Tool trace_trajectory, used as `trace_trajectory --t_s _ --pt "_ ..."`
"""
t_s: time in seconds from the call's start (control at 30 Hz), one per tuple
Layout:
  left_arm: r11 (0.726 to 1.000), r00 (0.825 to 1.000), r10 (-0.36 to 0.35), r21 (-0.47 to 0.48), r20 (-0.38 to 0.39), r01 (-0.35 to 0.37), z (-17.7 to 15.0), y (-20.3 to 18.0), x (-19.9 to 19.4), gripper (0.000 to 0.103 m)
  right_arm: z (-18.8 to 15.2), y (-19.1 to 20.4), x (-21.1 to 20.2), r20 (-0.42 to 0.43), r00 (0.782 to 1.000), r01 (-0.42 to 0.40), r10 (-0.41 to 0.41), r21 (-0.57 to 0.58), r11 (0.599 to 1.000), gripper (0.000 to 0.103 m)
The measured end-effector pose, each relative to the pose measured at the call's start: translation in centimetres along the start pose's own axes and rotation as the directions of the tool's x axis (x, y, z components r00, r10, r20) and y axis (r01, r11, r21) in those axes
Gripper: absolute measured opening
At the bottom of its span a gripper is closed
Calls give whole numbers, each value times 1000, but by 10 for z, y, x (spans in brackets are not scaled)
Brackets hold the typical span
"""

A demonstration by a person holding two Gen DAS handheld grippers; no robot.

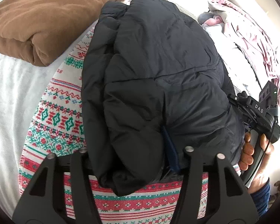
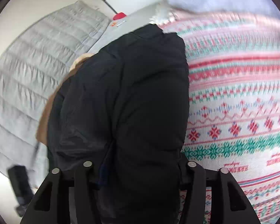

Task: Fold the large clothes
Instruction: 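Grasp the folded black jacket stack with both grippers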

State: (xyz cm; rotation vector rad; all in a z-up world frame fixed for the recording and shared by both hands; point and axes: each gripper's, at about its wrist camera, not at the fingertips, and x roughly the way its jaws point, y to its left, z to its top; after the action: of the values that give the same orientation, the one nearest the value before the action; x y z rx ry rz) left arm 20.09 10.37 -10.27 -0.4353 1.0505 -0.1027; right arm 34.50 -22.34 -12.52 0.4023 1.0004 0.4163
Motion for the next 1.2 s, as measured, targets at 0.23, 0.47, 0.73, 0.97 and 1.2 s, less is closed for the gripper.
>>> trace_trajectory --t_s 0.23,0.47,0.73,0.97,1.2 --pt "1000 1000 -7 -16 -5 7 2 0 4 54 0 26 10 20 998 65 -64 -72 995 50" --pt "999 1000 -23 -24 -18 23 -1 8 4 56 -15 50 13 46 991 131 -125 -143 981 50" --pt "1000 1000 -5 -1 -5 5 -2 -1 7 58 -14 40 11 47 990 138 -132 -148 979 50" --pt "999 999 31 33 32 -32 -1 -14 2 37 -16 45 6 58 987 158 -151 -169 973 44" --pt "993 994 83 82 76 -89 3 -33 -4 23 -22 57 2 105 977 205 -186 -214 955 33"
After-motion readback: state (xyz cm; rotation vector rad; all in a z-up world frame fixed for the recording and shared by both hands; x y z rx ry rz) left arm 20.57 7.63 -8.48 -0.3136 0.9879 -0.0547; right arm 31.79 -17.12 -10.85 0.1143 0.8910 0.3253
